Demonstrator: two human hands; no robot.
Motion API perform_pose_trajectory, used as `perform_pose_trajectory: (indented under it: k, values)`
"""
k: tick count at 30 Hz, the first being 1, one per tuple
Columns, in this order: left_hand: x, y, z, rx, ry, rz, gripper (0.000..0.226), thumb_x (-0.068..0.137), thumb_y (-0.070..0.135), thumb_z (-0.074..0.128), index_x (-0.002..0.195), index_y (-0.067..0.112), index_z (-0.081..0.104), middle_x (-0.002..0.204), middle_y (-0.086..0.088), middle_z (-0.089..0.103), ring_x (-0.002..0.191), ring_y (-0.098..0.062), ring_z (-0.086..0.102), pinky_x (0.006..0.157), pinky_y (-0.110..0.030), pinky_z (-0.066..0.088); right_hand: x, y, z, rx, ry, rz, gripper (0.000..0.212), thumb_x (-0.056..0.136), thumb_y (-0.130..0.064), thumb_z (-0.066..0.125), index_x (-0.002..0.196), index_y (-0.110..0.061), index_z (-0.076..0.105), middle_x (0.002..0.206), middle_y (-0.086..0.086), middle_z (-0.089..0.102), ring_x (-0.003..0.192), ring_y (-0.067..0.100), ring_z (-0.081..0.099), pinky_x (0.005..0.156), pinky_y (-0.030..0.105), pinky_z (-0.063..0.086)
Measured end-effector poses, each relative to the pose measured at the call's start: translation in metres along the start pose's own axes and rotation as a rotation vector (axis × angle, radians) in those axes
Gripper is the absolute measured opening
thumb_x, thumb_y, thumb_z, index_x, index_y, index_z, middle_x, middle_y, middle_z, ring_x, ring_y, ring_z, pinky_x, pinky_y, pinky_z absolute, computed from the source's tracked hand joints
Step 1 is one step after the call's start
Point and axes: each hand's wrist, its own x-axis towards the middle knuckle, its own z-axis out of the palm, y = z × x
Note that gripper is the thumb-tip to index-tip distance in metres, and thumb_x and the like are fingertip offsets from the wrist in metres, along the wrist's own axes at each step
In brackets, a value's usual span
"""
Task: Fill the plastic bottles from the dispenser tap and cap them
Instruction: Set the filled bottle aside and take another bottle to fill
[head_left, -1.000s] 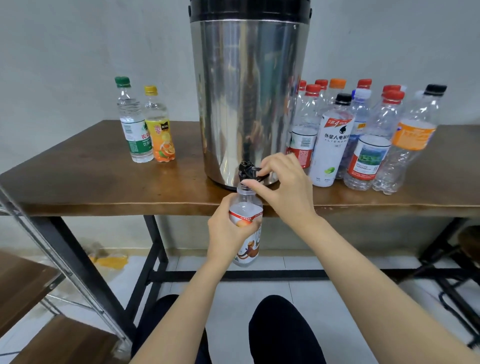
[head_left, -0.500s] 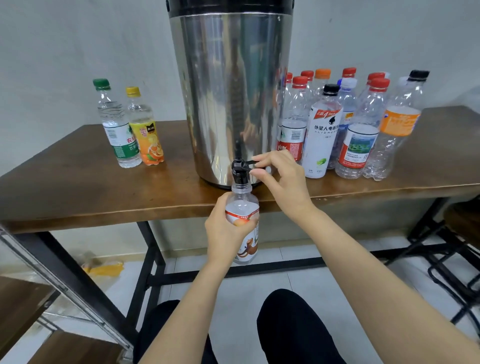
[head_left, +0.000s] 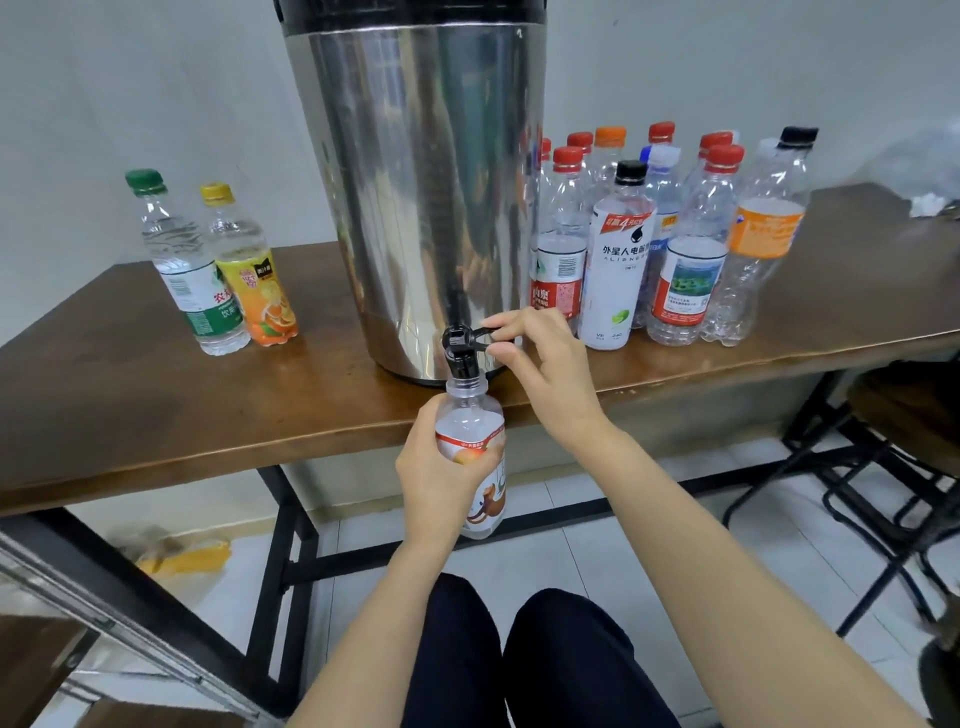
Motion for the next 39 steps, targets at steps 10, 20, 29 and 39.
perform_pose_trajectory:
  k: [10,20,29,39]
  values:
    - [-0.002,0.0,0.007,0.002,0.083,-0.055,0.057,0.069,0.028,0.088,0.105,0.053,0.051,0.098,0.024,0.066,0.094,0.01,0.059,0.076,-0.002,0.042,-0.004,0.008,0.007,0.011,0.066,-0.105,0.025,0.093,-0.033,0.056,0.09,-0.01,0.064,0.105,-0.016,0.062,0.096,0.015,0.052,0.077,0.028,0.049]
    - [-0.002,0.001,0.003,0.027,0.059,-0.033,0.059,0.069,0.029,0.088,0.106,0.055,0.049,0.099,0.026,0.065,0.096,0.011,0.059,0.077,-0.003,0.044,-0.003,0.01,0.01,0.0,0.101,-0.148,0.022,0.093,-0.027,0.057,0.089,-0.007,0.065,0.104,-0.012,0.062,0.095,0.017,0.053,0.078,0.021,0.045]
    - [-0.001,-0.002,0.003,0.022,0.041,-0.032,0.061,0.07,0.032,0.087,0.115,0.048,0.05,0.105,0.022,0.065,0.099,0.004,0.061,0.081,-0.005,0.047,-0.005,0.008,0.011,0.068,0.1,-0.099,0.017,0.094,-0.023,0.056,0.093,-0.008,0.064,0.107,-0.01,0.063,0.099,0.019,0.056,0.083,0.007,0.038]
    - [-0.002,0.002,0.005,0.02,0.068,-0.024,0.062,0.07,0.028,0.087,0.111,0.051,0.048,0.1,0.026,0.063,0.097,0.012,0.058,0.077,-0.002,0.044,-0.003,0.008,0.006,0.054,0.062,-0.103,0.019,0.094,-0.028,0.057,0.094,-0.011,0.064,0.106,-0.012,0.063,0.099,0.013,0.053,0.08,0.014,0.043]
